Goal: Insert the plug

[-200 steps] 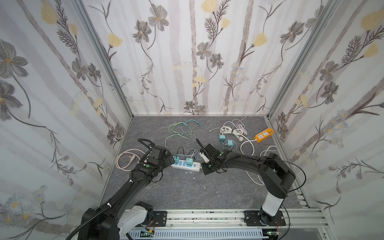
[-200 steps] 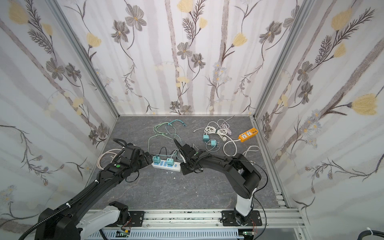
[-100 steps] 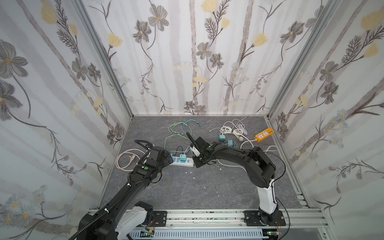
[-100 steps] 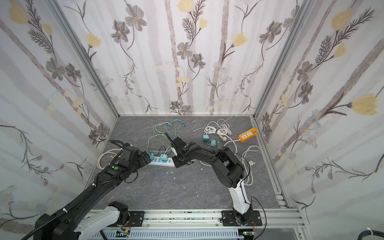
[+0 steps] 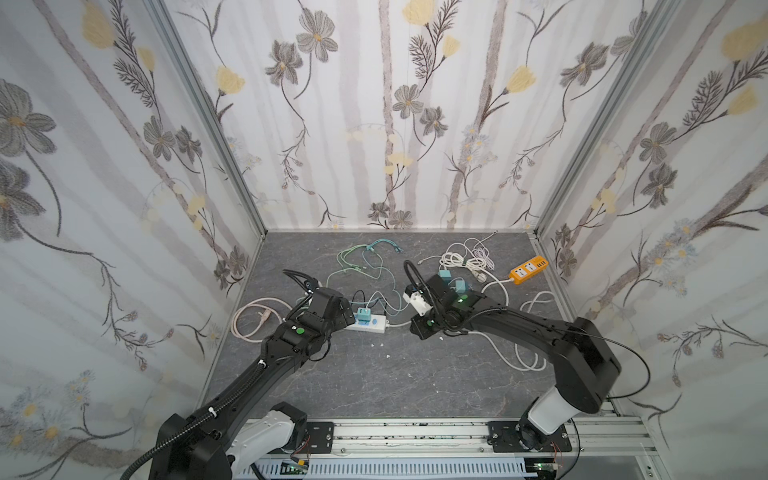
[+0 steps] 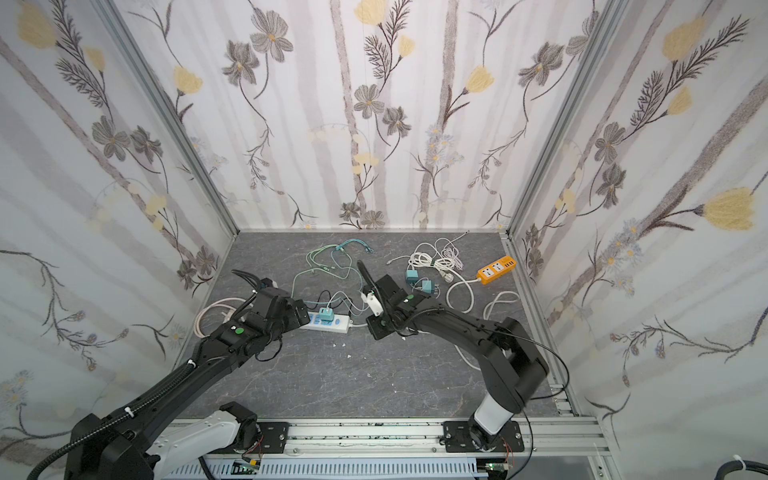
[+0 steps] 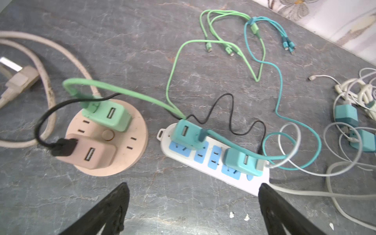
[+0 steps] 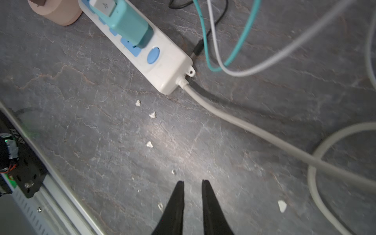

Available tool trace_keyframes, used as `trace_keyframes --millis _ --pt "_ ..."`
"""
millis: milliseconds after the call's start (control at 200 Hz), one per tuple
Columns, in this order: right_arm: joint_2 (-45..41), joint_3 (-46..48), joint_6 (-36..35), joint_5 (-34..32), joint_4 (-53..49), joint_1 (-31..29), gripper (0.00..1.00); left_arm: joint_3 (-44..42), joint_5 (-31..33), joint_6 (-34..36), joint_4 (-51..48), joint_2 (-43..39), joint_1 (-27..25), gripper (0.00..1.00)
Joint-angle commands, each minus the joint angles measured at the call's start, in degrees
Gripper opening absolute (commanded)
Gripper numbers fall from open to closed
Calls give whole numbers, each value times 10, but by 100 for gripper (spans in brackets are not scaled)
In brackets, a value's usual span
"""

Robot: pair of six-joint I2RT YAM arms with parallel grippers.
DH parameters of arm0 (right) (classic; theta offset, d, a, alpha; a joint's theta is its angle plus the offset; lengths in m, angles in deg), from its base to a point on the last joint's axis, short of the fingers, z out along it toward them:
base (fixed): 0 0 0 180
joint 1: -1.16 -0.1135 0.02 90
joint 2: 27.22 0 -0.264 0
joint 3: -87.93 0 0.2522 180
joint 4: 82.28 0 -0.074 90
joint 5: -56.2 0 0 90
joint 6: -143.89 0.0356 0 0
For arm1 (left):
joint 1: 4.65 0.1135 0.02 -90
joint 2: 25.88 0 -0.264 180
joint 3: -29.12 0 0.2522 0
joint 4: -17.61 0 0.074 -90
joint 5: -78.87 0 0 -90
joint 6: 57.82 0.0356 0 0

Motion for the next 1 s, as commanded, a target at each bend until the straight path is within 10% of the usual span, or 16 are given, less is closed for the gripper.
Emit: trace_keyframes --millis 0,450,994 --pt "-108 86 62 -19 1 61 35 34 67 33 17 30 -50 100" --pt "-302 218 192 -172 -33 474 83 138 53 94 66 176 -137 100" --pt "62 3 -20 -135 -123 514 77 146 117 135 74 202 -134 100"
